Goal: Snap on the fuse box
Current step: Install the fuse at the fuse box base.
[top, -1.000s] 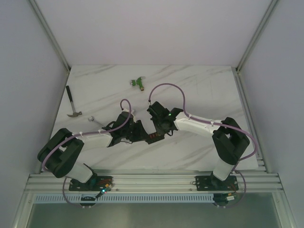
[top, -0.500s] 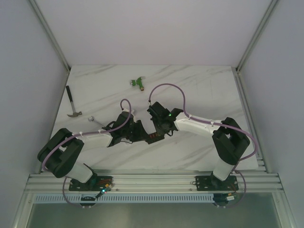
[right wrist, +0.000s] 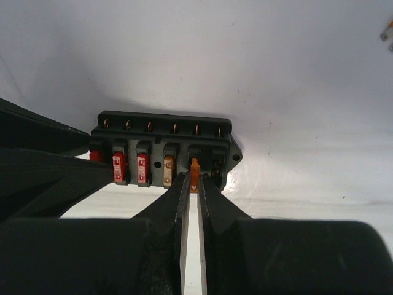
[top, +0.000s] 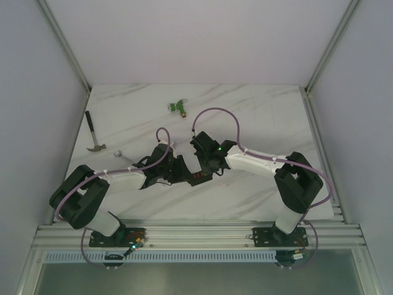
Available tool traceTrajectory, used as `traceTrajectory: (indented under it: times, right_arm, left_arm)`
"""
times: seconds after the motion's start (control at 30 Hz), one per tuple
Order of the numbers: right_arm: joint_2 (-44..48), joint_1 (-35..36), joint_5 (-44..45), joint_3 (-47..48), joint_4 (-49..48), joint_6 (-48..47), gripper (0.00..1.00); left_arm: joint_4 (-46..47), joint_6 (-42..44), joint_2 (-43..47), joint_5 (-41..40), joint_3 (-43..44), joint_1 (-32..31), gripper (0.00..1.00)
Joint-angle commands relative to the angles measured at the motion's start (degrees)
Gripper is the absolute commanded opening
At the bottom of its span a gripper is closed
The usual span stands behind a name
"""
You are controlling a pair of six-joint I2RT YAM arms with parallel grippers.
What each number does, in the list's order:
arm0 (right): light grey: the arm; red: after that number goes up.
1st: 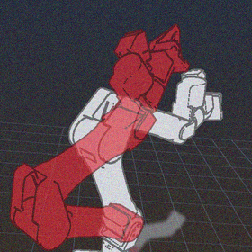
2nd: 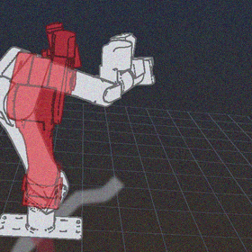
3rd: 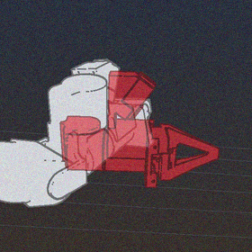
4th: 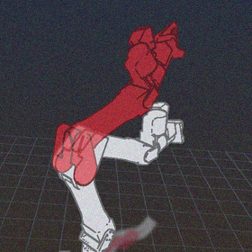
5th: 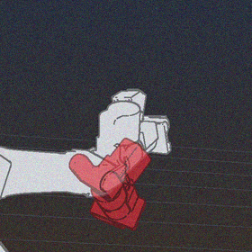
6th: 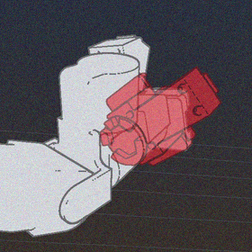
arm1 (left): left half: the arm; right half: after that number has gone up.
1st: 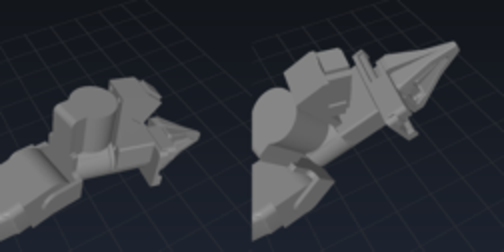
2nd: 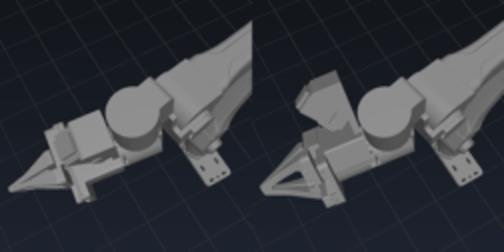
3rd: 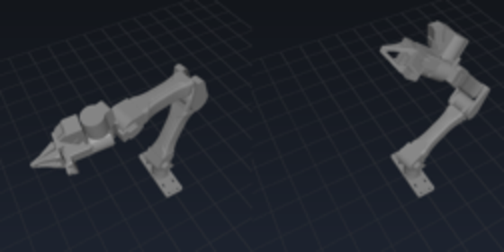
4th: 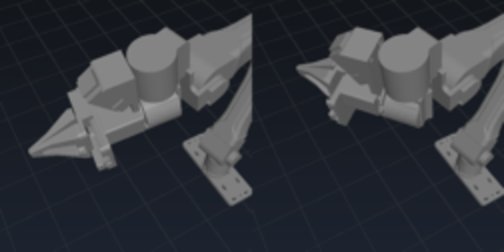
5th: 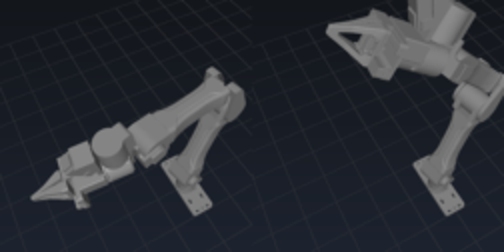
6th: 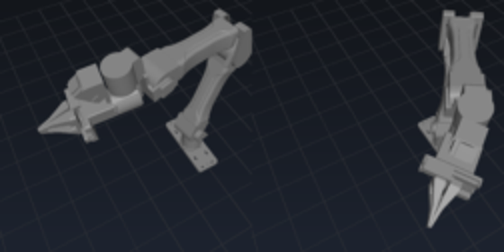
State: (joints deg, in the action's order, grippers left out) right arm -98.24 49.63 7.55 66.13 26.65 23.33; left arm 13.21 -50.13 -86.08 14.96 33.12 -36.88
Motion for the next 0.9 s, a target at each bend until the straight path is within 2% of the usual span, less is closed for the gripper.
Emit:
traceTrajectory:
  times: [0.0,0.87]
  right_arm:
    - [0.82,0.38,1.02,-0.65,-0.65,0.04,0.0]
    - [-2.4,0.47,-0.27,-2.36,-0.6,0.75,0.0]
  left_arm:
    - [-1.65,0.12,-0.91,-0.02,0.97,-0.21,0.45]
    - [-1.84,-0.01,-0.79,0.07,0.98,-0.29,0.44]
